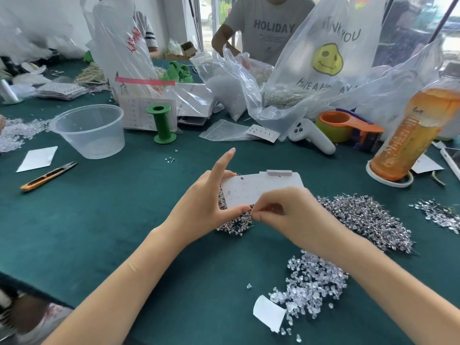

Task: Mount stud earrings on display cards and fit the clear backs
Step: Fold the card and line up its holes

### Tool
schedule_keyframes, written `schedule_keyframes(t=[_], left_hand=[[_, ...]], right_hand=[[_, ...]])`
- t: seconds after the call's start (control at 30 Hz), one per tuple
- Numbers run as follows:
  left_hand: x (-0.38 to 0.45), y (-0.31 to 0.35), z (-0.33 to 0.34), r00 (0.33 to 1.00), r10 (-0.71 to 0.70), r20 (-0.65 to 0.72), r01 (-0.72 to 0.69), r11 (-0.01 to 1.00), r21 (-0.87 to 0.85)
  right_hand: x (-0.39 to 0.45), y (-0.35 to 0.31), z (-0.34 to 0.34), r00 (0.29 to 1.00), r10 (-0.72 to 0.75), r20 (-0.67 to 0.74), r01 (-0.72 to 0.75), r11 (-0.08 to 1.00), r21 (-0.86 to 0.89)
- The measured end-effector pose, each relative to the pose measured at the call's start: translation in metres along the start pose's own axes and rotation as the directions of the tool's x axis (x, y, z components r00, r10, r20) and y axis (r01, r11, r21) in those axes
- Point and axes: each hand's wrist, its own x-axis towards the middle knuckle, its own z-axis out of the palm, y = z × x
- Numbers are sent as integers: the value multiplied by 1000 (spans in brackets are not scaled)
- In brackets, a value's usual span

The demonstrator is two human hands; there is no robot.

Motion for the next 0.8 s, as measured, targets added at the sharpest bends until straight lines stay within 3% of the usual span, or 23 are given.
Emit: schedule_keyframes(t=[0.1, 0.23, 0.43, 0.6, 0.8], left_hand=[[-1, 2, 0, 1000, 1, 13, -1, 1000, -25], [-4, 5, 1, 998, 24, 62, -21, 999, -50], [-6, 10, 3, 991, 61, 118, -55, 997, -53], [-9, 14, 6, 989, 87, 123, -84, 996, -28], [-10, 19, 6, 984, 129, 121, -130, 992, 0]], right_hand=[[4, 0, -14, 996, 57, -64, -37, 960, 278], [8, 2, -19, 989, 102, -109, -47, 908, 416], [9, 9, -11, 989, 66, -134, -35, 975, 219], [10, 2, -7, 989, 3, -145, 23, 984, 177], [13, 0, -4, 998, 47, -47, -39, 987, 157]])
